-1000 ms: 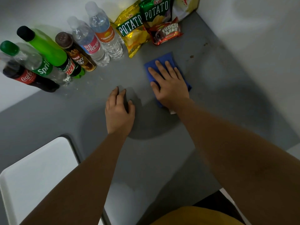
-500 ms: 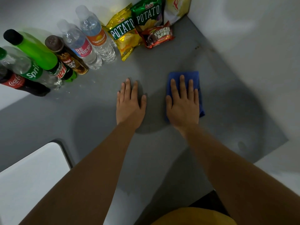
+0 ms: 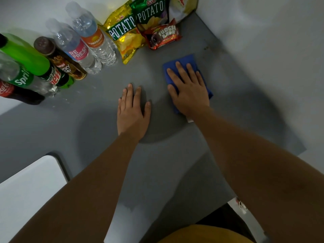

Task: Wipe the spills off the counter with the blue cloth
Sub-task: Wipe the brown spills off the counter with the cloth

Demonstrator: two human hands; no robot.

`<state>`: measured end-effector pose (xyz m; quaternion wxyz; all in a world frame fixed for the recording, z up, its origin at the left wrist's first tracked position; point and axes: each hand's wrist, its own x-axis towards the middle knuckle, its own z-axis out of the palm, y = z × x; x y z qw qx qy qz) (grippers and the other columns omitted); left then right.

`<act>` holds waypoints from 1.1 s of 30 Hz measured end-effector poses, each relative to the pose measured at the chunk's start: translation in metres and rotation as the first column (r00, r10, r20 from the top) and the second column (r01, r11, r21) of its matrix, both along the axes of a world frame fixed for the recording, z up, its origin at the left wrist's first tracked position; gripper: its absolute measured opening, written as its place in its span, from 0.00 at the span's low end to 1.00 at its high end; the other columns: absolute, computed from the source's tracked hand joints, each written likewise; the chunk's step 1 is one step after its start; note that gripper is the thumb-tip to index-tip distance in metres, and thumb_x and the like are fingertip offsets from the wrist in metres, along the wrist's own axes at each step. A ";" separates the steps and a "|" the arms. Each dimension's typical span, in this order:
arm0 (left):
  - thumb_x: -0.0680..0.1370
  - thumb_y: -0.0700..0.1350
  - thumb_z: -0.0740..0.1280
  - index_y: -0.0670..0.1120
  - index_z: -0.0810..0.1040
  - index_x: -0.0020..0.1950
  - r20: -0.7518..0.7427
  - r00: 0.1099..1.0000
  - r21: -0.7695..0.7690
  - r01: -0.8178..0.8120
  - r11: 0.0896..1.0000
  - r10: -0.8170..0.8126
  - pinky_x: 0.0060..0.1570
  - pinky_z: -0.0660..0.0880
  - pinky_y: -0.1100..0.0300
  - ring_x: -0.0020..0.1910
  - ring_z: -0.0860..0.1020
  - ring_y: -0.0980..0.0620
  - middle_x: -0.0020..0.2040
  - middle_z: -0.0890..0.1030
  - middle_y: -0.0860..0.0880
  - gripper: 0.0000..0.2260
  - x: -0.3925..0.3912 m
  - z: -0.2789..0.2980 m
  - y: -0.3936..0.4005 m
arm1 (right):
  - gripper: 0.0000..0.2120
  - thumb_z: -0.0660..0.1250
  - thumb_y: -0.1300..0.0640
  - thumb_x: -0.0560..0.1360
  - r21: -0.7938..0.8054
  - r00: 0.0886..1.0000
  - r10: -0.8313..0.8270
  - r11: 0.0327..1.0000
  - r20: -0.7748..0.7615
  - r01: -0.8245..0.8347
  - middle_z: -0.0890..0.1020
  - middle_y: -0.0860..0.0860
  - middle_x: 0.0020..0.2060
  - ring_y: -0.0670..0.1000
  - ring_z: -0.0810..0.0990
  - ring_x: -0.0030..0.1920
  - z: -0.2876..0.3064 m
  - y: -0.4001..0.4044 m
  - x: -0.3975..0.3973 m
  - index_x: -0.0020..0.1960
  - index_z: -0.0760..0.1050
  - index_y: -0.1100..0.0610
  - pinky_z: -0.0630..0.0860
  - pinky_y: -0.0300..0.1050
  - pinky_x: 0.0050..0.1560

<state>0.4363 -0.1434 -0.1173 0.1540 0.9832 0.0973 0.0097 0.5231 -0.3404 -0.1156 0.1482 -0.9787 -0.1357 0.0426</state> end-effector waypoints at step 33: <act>0.85 0.59 0.52 0.52 0.55 0.82 0.000 1.000 0.031 -0.025 0.999 0.025 0.80 0.49 0.50 0.83 0.48 0.50 0.84 0.51 0.50 0.27 -0.001 0.004 -0.004 | 0.28 0.45 0.40 0.84 -0.029 0.979 -0.201 0.979 -0.023 0.201 0.47 0.48 0.83 0.58 0.43 0.82 0.004 -0.044 0.047 0.83 0.48 0.43 0.43 0.57 0.81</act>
